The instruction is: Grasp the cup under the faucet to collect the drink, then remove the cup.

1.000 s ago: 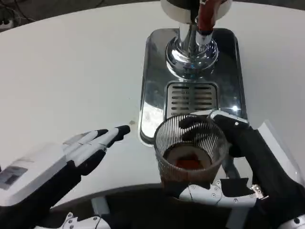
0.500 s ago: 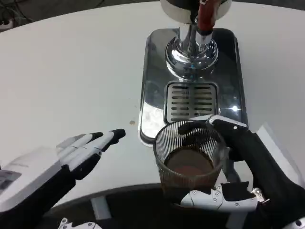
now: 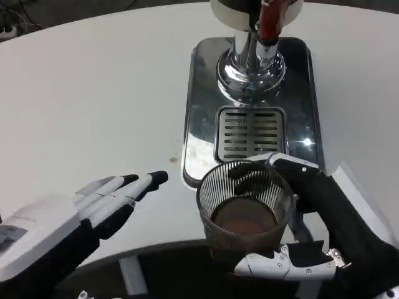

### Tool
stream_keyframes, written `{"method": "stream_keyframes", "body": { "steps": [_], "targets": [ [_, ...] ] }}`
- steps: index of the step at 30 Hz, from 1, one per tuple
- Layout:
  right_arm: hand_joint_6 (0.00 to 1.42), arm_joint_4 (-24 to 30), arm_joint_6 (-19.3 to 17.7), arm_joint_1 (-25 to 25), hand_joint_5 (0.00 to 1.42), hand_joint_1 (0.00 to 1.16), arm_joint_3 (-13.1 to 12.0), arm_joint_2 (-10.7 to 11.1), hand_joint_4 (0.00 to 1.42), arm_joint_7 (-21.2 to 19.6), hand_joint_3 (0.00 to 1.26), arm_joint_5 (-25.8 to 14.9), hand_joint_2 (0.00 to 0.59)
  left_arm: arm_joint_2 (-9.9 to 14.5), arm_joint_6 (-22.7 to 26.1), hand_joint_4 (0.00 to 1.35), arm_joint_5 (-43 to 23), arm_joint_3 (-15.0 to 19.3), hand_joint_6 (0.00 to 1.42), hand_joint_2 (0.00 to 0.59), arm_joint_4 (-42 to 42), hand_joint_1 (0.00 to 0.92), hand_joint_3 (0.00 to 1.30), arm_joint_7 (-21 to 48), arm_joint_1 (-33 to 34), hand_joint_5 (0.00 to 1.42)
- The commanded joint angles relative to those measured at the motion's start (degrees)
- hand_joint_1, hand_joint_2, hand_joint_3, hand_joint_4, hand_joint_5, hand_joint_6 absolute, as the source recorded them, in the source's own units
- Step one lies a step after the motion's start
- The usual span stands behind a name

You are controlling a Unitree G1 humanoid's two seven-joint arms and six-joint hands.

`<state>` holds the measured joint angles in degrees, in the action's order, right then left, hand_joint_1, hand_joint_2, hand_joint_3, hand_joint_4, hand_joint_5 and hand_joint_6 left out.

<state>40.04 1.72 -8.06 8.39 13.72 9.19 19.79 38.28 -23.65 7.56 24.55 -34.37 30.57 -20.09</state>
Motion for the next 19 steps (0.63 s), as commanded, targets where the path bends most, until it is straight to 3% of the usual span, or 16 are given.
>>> {"method": "stream_keyframes", "body": {
  "steps": [1,19],
  "targets": [
    [1.41,2.3,-1.8,-0.6,1.20,1.04,-0.4,-0.3,1.04,0.0,0.92,-0.9,0.122,1.1,-0.9,0.00,-0.1,-0.5,0.00,0.091,-0.3,0.000,0.00,1.1,0.0,0.00],
    [1.42,3.2,-1.7,-1.5,1.19,1.04,-1.9,0.0,1.04,0.2,0.92,-1.2,0.122,2.1,-0.5,0.00,-0.2,-1.8,0.00,0.091,0.1,0.000,0.00,1.9,2.0,0.00]
  ]
}}
